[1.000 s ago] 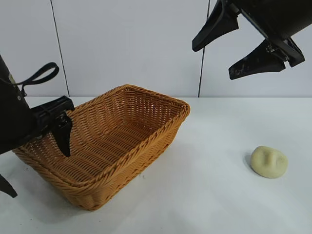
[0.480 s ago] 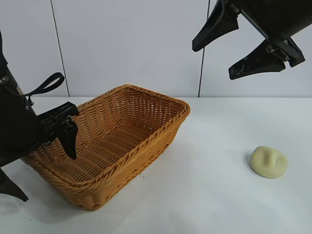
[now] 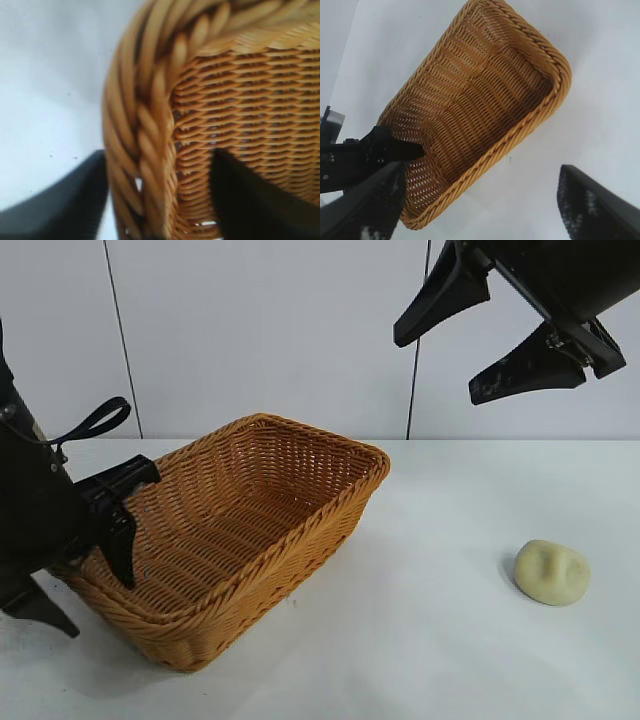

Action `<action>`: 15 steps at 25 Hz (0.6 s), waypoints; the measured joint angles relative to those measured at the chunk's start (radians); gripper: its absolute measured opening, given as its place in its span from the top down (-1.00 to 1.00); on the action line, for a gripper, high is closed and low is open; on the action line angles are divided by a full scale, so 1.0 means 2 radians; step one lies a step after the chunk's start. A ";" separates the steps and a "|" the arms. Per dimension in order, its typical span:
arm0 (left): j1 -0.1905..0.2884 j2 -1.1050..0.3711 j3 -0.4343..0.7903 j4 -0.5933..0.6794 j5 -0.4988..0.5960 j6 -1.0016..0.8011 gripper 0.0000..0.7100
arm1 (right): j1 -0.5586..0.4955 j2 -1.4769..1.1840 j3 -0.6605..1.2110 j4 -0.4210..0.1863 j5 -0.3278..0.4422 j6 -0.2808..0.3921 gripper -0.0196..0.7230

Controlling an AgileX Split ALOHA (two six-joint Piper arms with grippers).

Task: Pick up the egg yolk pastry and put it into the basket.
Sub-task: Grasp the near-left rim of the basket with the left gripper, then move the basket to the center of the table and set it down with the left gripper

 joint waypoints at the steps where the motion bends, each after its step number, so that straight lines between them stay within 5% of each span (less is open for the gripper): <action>1: 0.000 0.000 0.000 0.000 0.002 0.000 0.45 | 0.000 0.000 0.000 0.000 0.001 0.000 -0.66; 4: 0.001 0.000 0.000 -0.005 0.000 -0.004 0.76 | 0.000 0.000 0.000 -0.001 0.005 0.000 -0.66; 10: 0.007 -0.003 -0.010 -0.011 0.015 0.015 0.77 | 0.000 0.000 0.000 -0.001 0.005 0.000 -0.66; 15: 0.048 -0.014 -0.066 -0.063 0.085 0.148 0.77 | 0.000 0.000 0.000 -0.003 0.006 0.000 -0.66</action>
